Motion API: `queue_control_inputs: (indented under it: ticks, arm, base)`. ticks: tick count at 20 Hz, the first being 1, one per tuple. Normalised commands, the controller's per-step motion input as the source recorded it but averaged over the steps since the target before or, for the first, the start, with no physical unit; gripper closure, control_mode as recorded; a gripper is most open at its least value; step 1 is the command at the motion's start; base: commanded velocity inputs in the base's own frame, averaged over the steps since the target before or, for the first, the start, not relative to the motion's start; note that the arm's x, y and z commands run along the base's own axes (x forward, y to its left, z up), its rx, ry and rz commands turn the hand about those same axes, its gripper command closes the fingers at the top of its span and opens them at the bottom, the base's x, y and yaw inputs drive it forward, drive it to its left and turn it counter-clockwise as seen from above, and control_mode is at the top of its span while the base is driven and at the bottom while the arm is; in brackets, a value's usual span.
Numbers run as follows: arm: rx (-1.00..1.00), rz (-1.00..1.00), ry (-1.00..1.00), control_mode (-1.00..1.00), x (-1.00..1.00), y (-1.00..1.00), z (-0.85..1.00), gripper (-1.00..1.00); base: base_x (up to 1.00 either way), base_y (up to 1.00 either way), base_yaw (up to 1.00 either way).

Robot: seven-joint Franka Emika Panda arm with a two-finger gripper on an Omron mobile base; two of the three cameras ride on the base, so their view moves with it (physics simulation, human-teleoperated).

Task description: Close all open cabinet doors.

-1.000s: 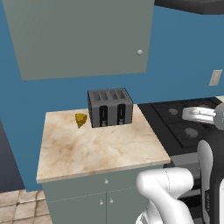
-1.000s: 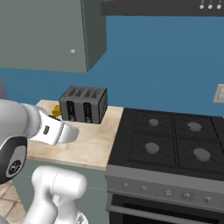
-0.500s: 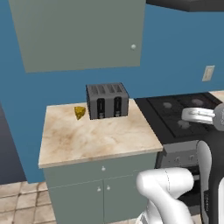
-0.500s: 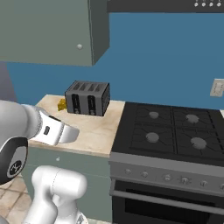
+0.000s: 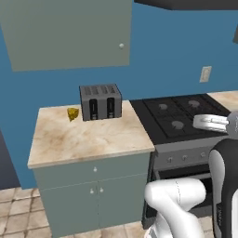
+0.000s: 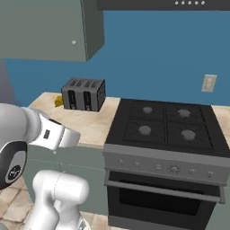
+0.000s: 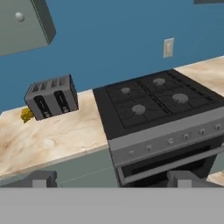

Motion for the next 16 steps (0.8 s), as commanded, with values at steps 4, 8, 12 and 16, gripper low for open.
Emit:
queue_control_inputs:
  ticks: [4,8,12,16]
  arm:
    - [0.0,0.0,0.0,1.0,0.0,0.0,0.0,-1.0]
    - [0.0,0.0,0.0,1.0,0.0,0.0,0.0,-1.0]
    - [0.0,0.0,0.0,1.0,0.0,0.0,0.0,-1.0]
    - [0.0,0.0,0.0,1.0,0.0,0.0,0.0,-1.0]
  base:
    - [-0.23,-0.54,-0.18]
    - [-0.07,-0.4,-0.21]
    - [0.0,-0.31,-0.26]
    - [0.0,-0.41,-0.3]
